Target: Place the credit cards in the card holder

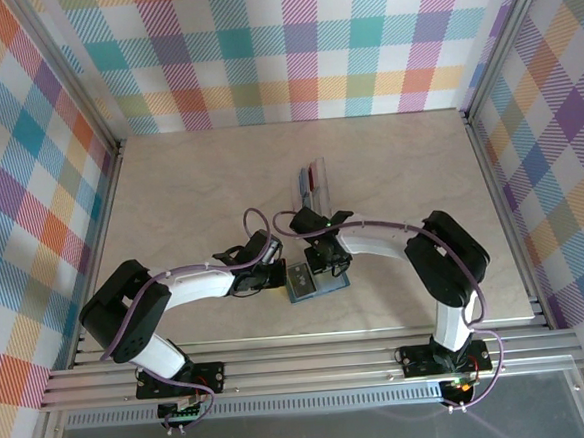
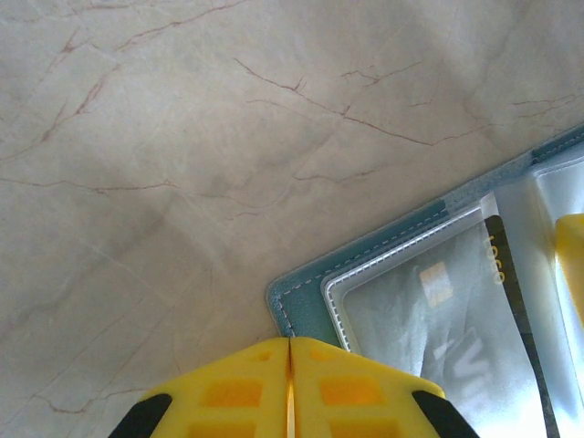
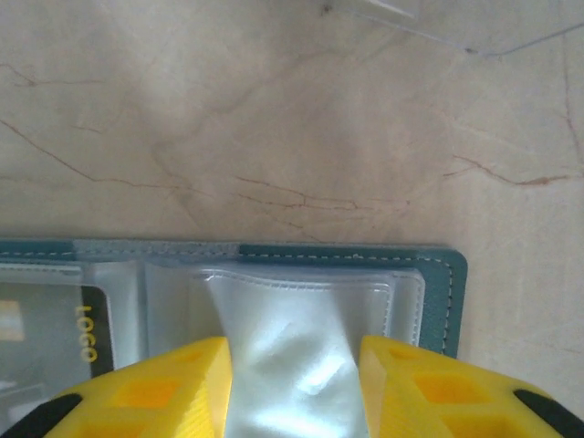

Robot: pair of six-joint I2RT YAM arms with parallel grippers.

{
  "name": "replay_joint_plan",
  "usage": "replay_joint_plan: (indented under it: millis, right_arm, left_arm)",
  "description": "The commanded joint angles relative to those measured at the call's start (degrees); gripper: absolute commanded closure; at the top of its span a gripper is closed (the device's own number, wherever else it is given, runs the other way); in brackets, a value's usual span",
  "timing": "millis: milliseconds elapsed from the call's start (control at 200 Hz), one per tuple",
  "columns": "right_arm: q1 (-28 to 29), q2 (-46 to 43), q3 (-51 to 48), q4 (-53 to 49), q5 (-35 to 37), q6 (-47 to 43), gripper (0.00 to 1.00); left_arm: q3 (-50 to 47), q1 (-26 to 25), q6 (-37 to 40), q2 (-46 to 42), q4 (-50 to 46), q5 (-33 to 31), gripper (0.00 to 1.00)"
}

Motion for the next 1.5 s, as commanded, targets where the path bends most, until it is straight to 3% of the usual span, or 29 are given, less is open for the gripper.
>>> replay_joint_plan:
  millis: [0,140,460,605,760,1045,1380,1495]
  right_arm:
    - [-0.19,1.21,-1.59,0.83,-2.44,0.27,0.59]
    - [-0.19,1.26,-2.93,1.79,-3.73,0.62,0.65]
    - [0.06,-2.51,-0.6,-0.17,-2.21,0.18,1.0]
    - [1.16,-2.55,3.32,-2.06,-1.93,-0.76,1.0]
    - [1.48,-2.97,5.41,-1.46,-6.1,-0.98,1.0]
    - [1.39,-5.02,2.64,5.14,-18.96,0.82,0.69]
    - [1.39,-12.46,-7.76,15.62,-33.07,2.88,0.46]
    - [1.33,-15.83,-8.75,13.8,-31.3,1.11,0.42]
  left_arm:
    - [-0.09,-0.32,0.63,1.38,-0.06,-2.15,0.9]
    - [0.13,-0.33,0.62,1.69,0.08,-2.05,0.9]
    - [-0.12,-0.37,0.39,3.31,1.21,-1.43,0.91]
    - [-0.62,-0.43,-0.28,3.15,1.98,-1.28,0.91]
    - [-0.99,-0.53,-1.01,3.64,2.83,-1.16,0.92]
    - [-1.12,-0.69,-2.0,4.94,4.39,-0.56,0.92]
    - [-1.66,-0.22,-2.62,4.58,5.15,0.61,0.92]
    - [-2.22,0.25,-3.04,3.94,6.03,2.08,0.91]
